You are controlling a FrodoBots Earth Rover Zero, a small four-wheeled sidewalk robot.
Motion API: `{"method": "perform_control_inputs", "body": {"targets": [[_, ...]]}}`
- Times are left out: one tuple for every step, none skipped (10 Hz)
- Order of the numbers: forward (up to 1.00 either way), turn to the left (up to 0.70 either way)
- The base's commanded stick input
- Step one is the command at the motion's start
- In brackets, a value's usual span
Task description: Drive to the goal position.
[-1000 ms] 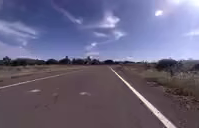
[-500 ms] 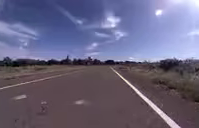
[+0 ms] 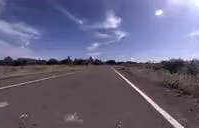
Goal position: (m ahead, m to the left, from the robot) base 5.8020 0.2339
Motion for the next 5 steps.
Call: {"method": "perform_control_inputs", "body": {"targets": [[1.0, 0.0], [1.0, 0.0], [1.0, 0.0], [1.0, 0.0], [1.0, 0.0]]}}
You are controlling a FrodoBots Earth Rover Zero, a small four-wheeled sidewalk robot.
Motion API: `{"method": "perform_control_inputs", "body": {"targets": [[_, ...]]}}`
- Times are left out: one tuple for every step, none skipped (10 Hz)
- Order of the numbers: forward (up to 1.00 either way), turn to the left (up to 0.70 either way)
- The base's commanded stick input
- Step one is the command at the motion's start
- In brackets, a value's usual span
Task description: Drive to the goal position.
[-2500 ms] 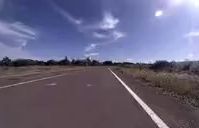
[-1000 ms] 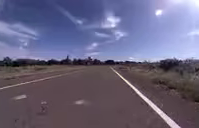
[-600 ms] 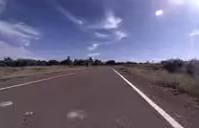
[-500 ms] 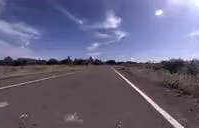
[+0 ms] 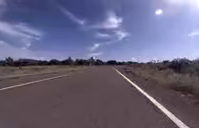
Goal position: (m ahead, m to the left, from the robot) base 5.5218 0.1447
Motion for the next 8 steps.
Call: {"method": "perform_control_inputs", "body": {"targets": [[1.0, 0.0], [1.0, 0.0], [1.0, 0.0], [1.0, 0.0], [1.0, 0.0], [1.0, 0.0], [1.0, 0.0], [1.0, 0.0]]}}
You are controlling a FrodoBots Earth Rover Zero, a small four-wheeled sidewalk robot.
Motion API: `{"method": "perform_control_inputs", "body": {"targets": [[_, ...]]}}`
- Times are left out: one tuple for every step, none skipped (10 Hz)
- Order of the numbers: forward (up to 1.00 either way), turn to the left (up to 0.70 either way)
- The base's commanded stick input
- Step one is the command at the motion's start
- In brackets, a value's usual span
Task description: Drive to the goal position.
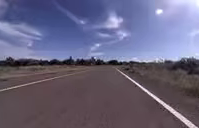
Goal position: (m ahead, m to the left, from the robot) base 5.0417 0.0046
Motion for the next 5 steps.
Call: {"method": "perform_control_inputs", "body": {"targets": [[1.0, 0.0], [1.0, 0.0], [1.0, 0.0], [1.0, 0.0], [1.0, 0.0]]}}
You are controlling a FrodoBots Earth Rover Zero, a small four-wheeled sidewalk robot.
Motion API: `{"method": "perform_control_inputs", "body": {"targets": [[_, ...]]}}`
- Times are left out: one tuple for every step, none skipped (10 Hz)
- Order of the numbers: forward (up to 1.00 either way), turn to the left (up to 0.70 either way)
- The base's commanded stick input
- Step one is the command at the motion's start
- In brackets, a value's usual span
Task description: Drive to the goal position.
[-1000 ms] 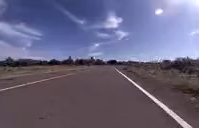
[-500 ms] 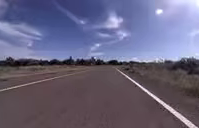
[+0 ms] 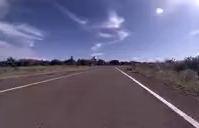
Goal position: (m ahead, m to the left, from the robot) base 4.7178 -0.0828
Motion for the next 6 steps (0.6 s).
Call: {"method": "perform_control_inputs", "body": {"targets": [[1.0, 0.0], [1.0, 0.0], [1.0, 0.0], [1.0, 0.0], [1.0, 0.0], [1.0, 0.0]]}}
